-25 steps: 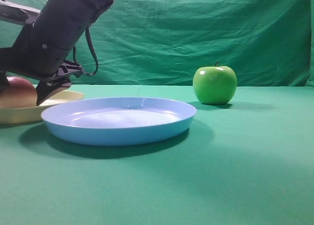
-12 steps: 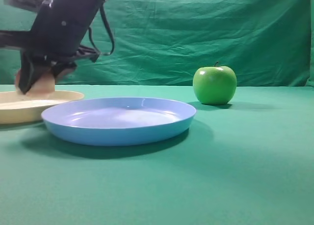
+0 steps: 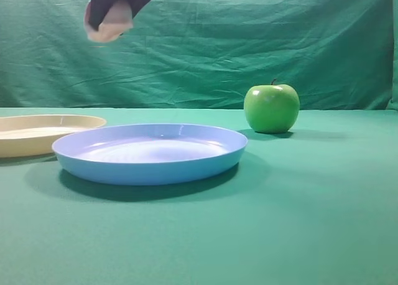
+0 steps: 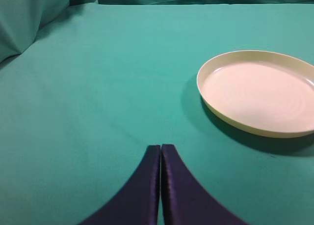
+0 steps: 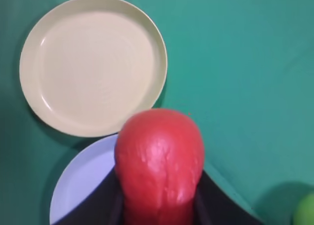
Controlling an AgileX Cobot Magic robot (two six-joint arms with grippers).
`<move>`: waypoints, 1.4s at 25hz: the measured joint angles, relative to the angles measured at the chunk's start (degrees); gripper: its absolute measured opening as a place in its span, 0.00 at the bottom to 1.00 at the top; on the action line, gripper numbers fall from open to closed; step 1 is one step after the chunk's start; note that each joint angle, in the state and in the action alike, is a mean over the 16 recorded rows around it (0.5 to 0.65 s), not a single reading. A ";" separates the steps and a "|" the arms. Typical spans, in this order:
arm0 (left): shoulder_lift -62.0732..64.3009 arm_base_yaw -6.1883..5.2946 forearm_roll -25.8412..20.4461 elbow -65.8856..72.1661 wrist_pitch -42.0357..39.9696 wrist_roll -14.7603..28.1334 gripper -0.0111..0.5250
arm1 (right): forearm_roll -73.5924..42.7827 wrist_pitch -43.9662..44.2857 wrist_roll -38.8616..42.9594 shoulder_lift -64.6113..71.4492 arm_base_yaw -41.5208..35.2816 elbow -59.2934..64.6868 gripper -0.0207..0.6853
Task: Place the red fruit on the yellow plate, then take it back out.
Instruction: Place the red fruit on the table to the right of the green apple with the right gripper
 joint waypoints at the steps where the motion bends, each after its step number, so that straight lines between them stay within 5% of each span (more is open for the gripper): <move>1: 0.00 0.00 0.00 0.00 0.00 0.00 0.02 | -0.31 -0.85 0.53 -2.34 -0.40 2.93 0.31; 14: 0.00 0.00 0.00 0.00 0.00 0.00 0.02 | -1.71 -19.59 6.68 -34.03 -11.93 50.17 0.31; 25: 0.00 0.00 0.00 0.00 0.00 0.00 0.02 | -1.73 -38.55 7.53 -41.31 -21.90 75.83 0.32; 35: 0.00 0.00 0.00 0.00 0.00 0.00 0.02 | -1.70 -53.35 7.76 -35.22 -23.97 83.77 0.61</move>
